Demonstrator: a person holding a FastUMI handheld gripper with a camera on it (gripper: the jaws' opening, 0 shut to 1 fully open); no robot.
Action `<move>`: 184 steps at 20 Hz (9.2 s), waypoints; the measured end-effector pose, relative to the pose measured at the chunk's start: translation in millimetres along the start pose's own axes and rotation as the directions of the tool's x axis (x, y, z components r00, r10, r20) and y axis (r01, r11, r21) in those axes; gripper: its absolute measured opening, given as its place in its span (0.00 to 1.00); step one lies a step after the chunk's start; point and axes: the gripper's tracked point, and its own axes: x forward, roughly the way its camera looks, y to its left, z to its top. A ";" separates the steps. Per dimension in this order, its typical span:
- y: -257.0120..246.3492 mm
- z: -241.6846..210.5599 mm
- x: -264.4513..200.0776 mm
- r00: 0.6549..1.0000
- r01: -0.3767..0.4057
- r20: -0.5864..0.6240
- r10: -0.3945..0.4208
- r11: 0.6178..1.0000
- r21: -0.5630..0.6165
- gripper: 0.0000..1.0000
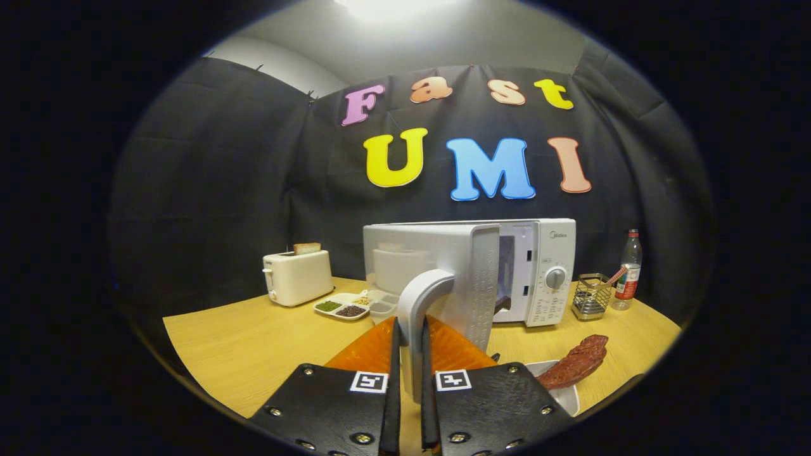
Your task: Open the microwave, put the food inside, and close the microwave door.
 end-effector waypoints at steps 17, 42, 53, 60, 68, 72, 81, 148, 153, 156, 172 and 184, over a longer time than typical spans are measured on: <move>187.9 5.0 -56.3 0.940 -0.340 -0.014 0.341 0.939 0.046 0.13; -233.7 -64.6 -7.5 0.954 0.237 -0.235 -0.187 0.950 0.204 0.95; -196.5 -71.5 7.9 0.978 0.031 -0.176 0.110 0.761 0.648 0.15; -187.9 -45.4 4.8 0.984 0.010 -0.140 0.110 0.749 0.663 0.14; -156.3 -1.5 9.6 0.987 -0.034 -0.100 0.125 0.774 0.632 0.14; -139.1 22.5 36.2 0.992 -0.050 -0.066 0.109 0.811 0.583 0.14; -105.5 32.7 137.8 0.997 -0.032 -0.041 0.061 0.866 0.499 0.14; 215.7 63.1 -31.7 0.769 -0.632 -0.010 0.639 0.758 -0.160 0.86; 220.8 7.4 -10.6 0.790 -0.607 -0.144 0.596 0.792 -0.057 0.86; 203.2 -5.2 -1.5 0.831 -0.550 -0.136 0.539 0.832 -0.067 0.68; -57.9 -12.5 87.6 0.992 -0.001 -0.127 -0.016 0.991 -0.130 0.01; -171.1 -8.3 172.2 0.957 0.258 -0.088 -0.276 0.951 -0.170 0.01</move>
